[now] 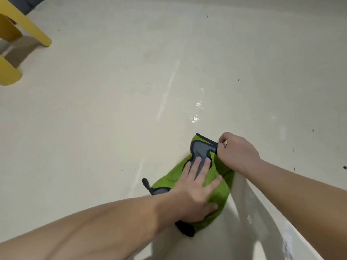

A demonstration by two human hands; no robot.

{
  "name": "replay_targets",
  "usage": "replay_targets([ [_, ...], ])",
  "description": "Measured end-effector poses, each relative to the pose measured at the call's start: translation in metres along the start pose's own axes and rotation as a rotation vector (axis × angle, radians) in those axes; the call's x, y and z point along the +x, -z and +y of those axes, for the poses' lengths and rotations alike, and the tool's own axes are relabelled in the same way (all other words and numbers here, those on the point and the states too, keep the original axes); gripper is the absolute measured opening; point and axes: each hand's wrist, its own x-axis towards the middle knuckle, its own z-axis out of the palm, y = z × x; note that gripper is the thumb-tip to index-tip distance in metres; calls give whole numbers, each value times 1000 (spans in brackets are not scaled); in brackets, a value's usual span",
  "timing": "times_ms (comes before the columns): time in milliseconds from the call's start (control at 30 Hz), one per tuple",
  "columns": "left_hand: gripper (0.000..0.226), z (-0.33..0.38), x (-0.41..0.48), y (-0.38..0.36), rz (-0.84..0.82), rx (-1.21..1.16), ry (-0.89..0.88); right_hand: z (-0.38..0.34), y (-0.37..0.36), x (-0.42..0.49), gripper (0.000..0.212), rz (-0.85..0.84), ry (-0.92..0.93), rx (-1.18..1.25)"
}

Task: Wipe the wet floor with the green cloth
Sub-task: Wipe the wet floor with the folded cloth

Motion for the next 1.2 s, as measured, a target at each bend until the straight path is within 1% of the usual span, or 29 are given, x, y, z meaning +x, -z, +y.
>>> replay_targets([
  [67,72,-13,1,-2,41,-16,-70,-21,-3,4,21,48,-56,38],
  [133,69,-32,3,0,62,45,-112,-42,-6,4,30,82,-82,51],
  [200,68,-63,4,2,139,42,-94,-66,-12,7,35,108,-81,46],
  [300,65,-122,-1,2,255,45,-35,-103,-19,17,34,129,-46,47],
  [400,67,-202,-16,13,331,1,73,-142,-34,36,33,142,9,52],
  [467,68,-258,-31,26,366,-7,176,-163,-44,46,31,140,56,29],
  [567,70,-324,-64,26,393,-46,445,-201,-65,56,30,101,121,-51],
  [633,71,-331,-79,14,413,-98,558,-222,-75,55,31,71,168,-45],
  [700,72,-312,-92,-3,476,-143,624,-241,-89,47,29,43,228,-26],
  [767,70,-281,-102,-19,536,-153,625,-249,-101,39,25,39,275,-17],
  [867,68,-243,-121,-39,436,-90,560,-258,-109,34,21,28,312,-31],
  [900,67,-241,-127,-44,430,-63,525,-262,-110,34,21,22,333,-34],
  [967,65,-256,-137,-47,460,-39,406,-268,-110,34,19,8,362,-44],
  [1033,62,-288,-146,-43,518,-49,271,-277,-111,36,17,-18,384,-51],
  [1067,61,-306,-148,-40,541,-64,235,-281,-112,37,17,-31,393,-54],
  [1133,60,-340,-149,-32,558,-88,242,-291,-114,41,19,-49,406,-69],
  [1200,62,-369,-148,-22,518,-95,318,-304,-116,46,25,-68,409,-89],
])
